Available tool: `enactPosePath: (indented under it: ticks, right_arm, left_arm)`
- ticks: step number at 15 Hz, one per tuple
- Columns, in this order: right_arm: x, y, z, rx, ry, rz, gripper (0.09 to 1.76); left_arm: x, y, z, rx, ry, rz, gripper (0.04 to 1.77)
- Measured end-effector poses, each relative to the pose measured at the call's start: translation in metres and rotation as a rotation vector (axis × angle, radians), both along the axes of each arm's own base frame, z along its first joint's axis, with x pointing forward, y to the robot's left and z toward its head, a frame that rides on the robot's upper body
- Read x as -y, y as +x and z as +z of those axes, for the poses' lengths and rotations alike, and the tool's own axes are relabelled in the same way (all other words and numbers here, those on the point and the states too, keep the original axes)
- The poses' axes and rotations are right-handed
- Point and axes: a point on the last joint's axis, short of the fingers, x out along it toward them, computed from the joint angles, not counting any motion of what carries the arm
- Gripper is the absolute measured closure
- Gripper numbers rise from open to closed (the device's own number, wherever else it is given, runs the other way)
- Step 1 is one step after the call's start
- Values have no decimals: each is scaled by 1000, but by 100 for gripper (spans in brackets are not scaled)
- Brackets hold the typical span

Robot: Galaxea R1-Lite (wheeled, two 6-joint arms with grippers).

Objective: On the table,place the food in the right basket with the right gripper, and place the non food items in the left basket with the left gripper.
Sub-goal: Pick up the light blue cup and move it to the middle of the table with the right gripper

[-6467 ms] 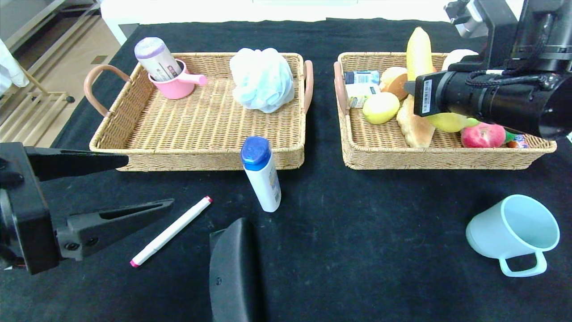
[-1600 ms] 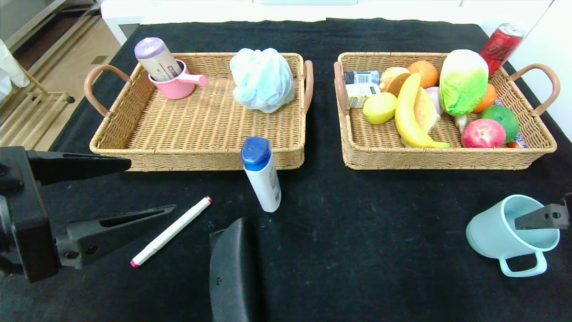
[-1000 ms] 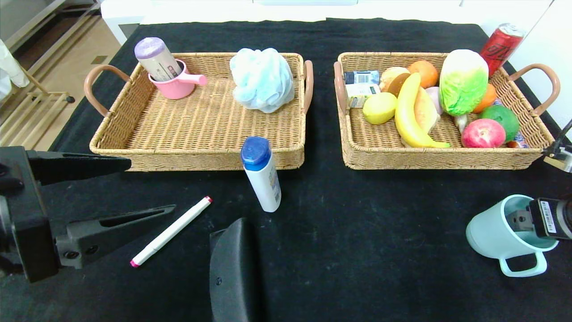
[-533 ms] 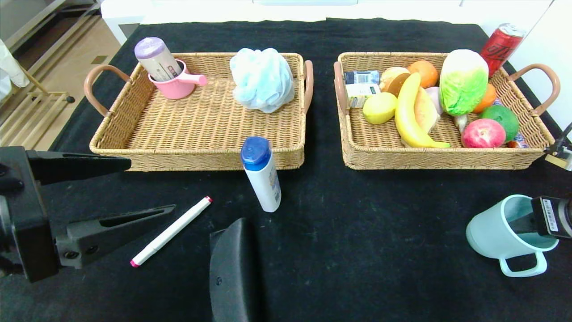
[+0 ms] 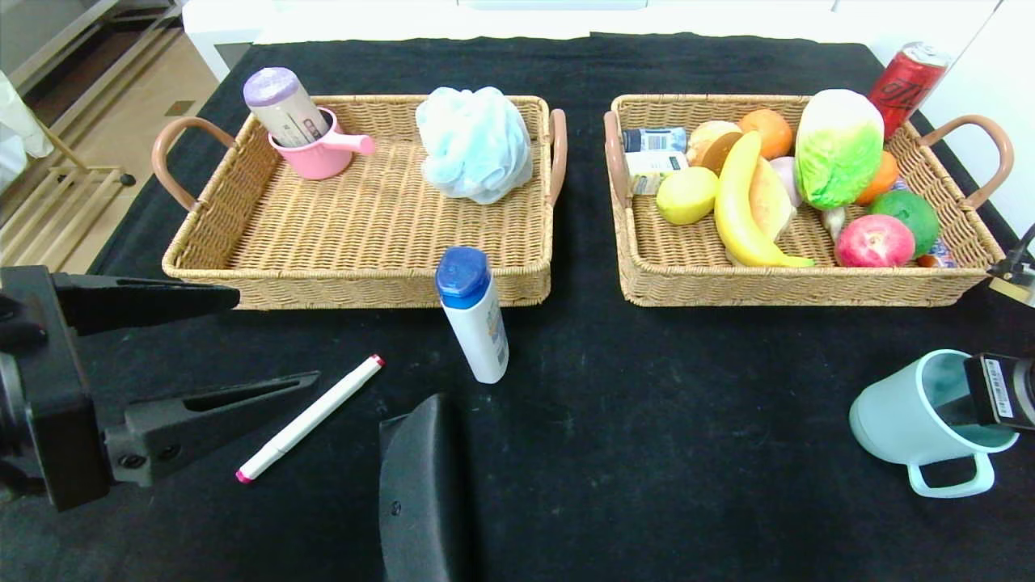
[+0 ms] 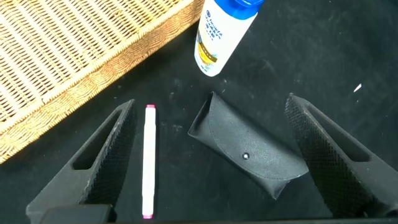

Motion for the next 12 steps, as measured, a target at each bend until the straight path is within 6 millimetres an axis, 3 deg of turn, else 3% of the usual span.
enactPosePath:
  ticks: [12]
  right_arm:
    - [-8, -1, 11, 43, 37, 58, 165]
  left_arm:
    - [0, 0, -1, -3, 1, -1, 9]
